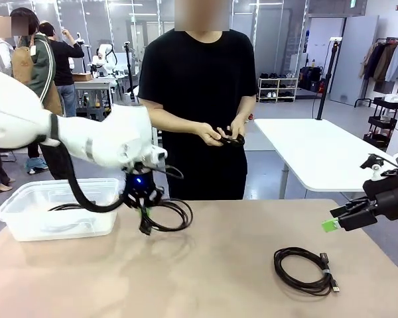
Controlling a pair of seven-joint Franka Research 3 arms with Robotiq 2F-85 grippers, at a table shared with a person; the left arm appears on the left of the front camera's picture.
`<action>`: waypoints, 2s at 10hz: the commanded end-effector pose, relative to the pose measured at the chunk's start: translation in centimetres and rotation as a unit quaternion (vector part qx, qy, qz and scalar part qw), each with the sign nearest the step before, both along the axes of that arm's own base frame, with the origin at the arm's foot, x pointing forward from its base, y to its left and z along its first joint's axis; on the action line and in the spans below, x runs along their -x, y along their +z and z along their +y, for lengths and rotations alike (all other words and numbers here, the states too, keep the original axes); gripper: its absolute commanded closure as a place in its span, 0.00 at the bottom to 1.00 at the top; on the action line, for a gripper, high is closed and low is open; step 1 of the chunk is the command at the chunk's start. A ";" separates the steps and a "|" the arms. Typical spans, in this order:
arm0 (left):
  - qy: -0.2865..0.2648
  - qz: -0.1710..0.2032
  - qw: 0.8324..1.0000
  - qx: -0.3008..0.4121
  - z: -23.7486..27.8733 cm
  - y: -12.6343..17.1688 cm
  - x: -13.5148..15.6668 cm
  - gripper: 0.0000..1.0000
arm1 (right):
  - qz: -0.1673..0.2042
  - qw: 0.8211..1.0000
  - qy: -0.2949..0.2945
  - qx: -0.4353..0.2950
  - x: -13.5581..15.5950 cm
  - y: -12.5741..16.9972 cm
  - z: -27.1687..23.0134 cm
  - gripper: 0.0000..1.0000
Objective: Organize and store the cables.
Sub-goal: Place the Power Cable into the Organizing box.
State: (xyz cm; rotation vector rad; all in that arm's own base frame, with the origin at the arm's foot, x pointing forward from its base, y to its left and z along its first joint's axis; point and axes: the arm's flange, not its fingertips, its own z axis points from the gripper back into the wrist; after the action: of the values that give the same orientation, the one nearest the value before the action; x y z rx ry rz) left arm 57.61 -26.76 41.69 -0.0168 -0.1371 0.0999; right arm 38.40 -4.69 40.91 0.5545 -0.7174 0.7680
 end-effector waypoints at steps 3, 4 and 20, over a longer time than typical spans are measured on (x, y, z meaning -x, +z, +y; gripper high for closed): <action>-0.046 0.009 0.998 0.039 9.3 6.2 1.3 1.00 | 0.006 1.000 -0.012 0.004 -0.1 0.1 0.2 0.00; -0.058 0.000 0.997 0.041 12.3 7.3 1.3 1.00 | 0.006 1.000 -0.012 0.004 -0.1 0.1 0.2 0.00; -0.063 0.026 0.995 0.067 32.3 -1.7 -9.1 0.31 | 0.006 1.000 -0.012 0.004 -0.1 0.1 0.2 0.00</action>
State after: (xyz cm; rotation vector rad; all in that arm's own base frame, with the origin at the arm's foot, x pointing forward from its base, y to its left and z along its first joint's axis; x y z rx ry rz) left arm 66.34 5.29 38.83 -0.1597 -0.0642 0.0172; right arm 38.41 -4.63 40.94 0.5523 -0.7162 0.7696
